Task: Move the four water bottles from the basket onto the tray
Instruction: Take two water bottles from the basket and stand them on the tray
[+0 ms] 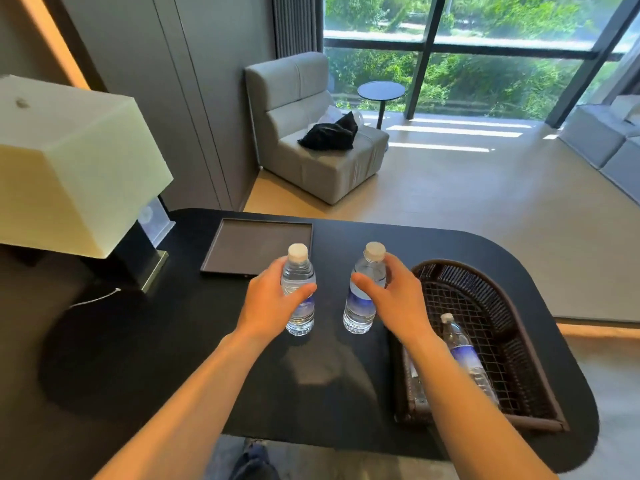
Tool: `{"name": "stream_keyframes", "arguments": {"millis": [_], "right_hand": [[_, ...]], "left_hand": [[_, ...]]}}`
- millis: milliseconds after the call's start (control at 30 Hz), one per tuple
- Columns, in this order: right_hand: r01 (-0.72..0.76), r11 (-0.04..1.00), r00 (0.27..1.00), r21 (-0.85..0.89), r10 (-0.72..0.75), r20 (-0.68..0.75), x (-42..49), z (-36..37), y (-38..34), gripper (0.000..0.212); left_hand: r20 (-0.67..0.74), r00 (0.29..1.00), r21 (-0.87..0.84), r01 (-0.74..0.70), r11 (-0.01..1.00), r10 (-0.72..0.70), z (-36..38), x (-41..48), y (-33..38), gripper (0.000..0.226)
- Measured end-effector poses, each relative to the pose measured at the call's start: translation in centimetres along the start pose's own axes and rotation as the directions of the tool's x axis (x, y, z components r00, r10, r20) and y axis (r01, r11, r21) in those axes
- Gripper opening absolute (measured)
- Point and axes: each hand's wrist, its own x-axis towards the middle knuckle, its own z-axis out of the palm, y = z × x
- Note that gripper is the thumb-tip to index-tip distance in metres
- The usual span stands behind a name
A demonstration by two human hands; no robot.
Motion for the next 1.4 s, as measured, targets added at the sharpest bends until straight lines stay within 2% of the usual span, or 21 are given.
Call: {"name": "stream_keyframes", "arguments": {"millis": [200,333,600,833,1000,1400], "right_hand": [[-0.007,1.0,0.997,-0.001,0.007,0.073,6.3,7.7,-2.4,0.053],[-0.039,0.999,0.994,0.018,0.037,0.102,11.2,13.3,-3.8,0.052],[-0.056,0.998,0.991,0.009,0.055,0.121,21.1,24.4,-5.6,0.054],[-0.069,0.998,0.991,-0.011,0.07,0.116,27.6,31.8,-4.4,0.048],[-0.078,0.997,0.99,-0.023,0.08,0.113,31.1,35.7,-3.2,0.051],[-0.08,0.996,0.991,-0.036,0.084,0.1,35.1,40.8,-1.3,0.057]], "left_hand": [[-0.026,0.999,0.016,-0.022,1.0,0.022,-5.5,6.4,-4.9,0.047],[-0.049,0.999,0.048,-0.021,0.999,0.023,-9.0,12.0,-8.1,0.049],[-0.072,0.996,0.049,0.057,0.997,-0.053,-13.5,23.5,-14.7,0.054],[-0.046,0.994,0.034,0.1,0.994,-0.099,-14.2,31.4,-20.6,0.059],[-0.101,0.988,0.003,0.114,0.993,-0.113,-13.1,34.9,-23.8,0.059],[-0.169,0.981,-0.017,0.096,0.995,-0.098,-12.0,39.2,-27.1,0.059]]}}
